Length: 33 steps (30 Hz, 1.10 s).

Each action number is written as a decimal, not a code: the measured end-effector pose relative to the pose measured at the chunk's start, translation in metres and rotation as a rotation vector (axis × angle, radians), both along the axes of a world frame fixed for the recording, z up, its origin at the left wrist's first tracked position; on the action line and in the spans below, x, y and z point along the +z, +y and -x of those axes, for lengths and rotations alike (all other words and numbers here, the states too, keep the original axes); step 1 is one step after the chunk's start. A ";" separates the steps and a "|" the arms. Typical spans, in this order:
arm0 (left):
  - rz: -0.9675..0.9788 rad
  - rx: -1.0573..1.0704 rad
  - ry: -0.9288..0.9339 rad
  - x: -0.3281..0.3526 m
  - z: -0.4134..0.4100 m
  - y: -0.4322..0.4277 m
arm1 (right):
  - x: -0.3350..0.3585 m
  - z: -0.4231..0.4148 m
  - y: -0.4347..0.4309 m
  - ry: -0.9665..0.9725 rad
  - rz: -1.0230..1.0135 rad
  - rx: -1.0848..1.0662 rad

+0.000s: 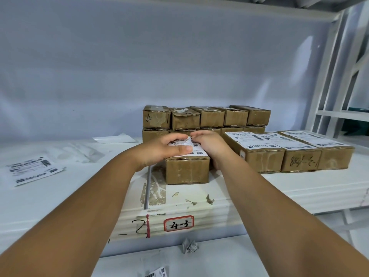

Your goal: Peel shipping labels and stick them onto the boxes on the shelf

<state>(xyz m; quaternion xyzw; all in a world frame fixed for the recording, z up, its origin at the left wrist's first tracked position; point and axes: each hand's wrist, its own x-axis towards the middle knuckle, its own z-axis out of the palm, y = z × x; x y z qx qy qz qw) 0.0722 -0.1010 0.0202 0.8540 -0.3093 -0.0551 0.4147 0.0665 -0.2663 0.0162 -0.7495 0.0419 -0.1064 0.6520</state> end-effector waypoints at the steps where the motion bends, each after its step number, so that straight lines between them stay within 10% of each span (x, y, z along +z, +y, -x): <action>1: -0.004 0.017 -0.003 -0.001 -0.001 0.000 | -0.001 -0.002 -0.001 0.002 0.005 -0.013; 16: -0.055 0.161 -0.088 0.005 0.004 -0.010 | 0.004 0.017 0.005 0.087 -0.058 -0.053; 23: -0.001 0.258 -0.113 0.007 0.014 -0.023 | 0.011 0.053 -0.006 -0.213 0.773 -0.111; 33: 0.117 0.215 -0.218 -0.018 0.041 -0.059 | 0.013 0.080 -0.069 -0.341 1.111 -0.587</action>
